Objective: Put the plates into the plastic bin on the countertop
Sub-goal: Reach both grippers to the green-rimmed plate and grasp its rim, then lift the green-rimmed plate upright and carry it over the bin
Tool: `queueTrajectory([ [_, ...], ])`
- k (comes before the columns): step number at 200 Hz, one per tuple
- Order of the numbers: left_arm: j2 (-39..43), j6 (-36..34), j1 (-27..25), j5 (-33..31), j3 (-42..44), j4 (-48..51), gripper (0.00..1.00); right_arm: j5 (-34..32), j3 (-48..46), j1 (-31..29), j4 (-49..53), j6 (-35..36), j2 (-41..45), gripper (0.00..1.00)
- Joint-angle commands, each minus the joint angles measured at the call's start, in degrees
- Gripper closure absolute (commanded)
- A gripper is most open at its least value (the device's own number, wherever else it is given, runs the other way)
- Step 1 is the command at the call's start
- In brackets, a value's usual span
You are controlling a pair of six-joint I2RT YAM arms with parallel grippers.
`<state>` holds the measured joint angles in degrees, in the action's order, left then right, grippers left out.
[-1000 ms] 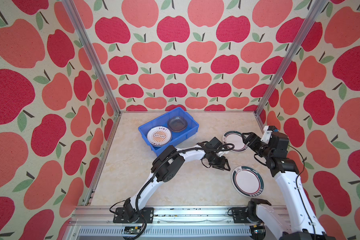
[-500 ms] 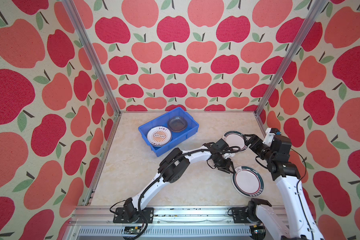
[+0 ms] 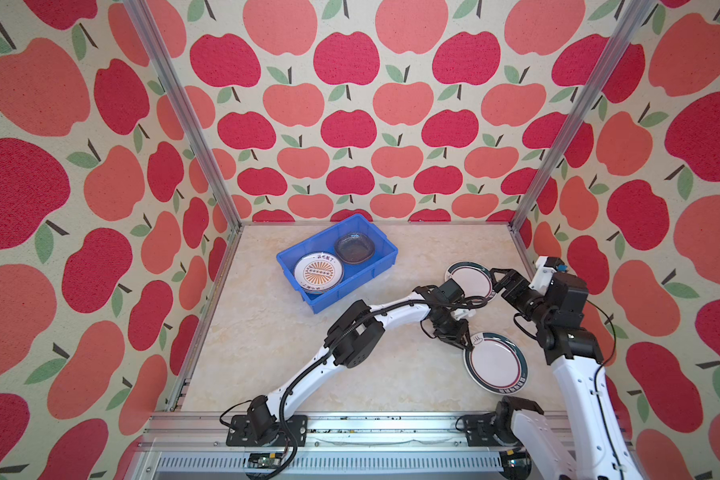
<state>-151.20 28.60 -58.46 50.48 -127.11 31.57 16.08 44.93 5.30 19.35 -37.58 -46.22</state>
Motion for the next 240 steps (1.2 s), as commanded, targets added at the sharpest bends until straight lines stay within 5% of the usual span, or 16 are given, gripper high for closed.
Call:
queueTrajectory([
  [1, -2.7, -0.2, 0.1, 0.1, -1.0, 3.1, 0.78, 0.7, -1.0, 0.0, -0.6, -0.3, 1.2, 0.16],
  [75, -4.1, -0.7, 0.4, 0.6, -3.3, 4.5, 0.84, 1.1, -1.7, 0.2, -1.1, -0.6, 1.1, 0.16],
  [131, -2.0, -1.7, 1.8, -1.2, -1.0, 4.0, 1.00, 1.7, -1.6, 0.4, -2.1, -0.8, -0.2, 0.16],
  [164, 3.5, 1.0, 4.6, -0.7, 6.8, -1.5, 1.00, 2.9, -0.1, 0.3, -4.1, -0.5, -2.9, 0.16],
  [216, 27.1, 11.8, 12.4, -2.7, 37.2, -24.5, 1.00, 11.2, 8.4, 0.0, -5.0, 0.8, -10.7, 0.21],
  [240, 37.3, 10.9, 14.9, -6.8, 43.7, -22.2, 1.00, 12.9, 12.5, -0.7, -4.3, 2.1, -12.9, 0.23],
])
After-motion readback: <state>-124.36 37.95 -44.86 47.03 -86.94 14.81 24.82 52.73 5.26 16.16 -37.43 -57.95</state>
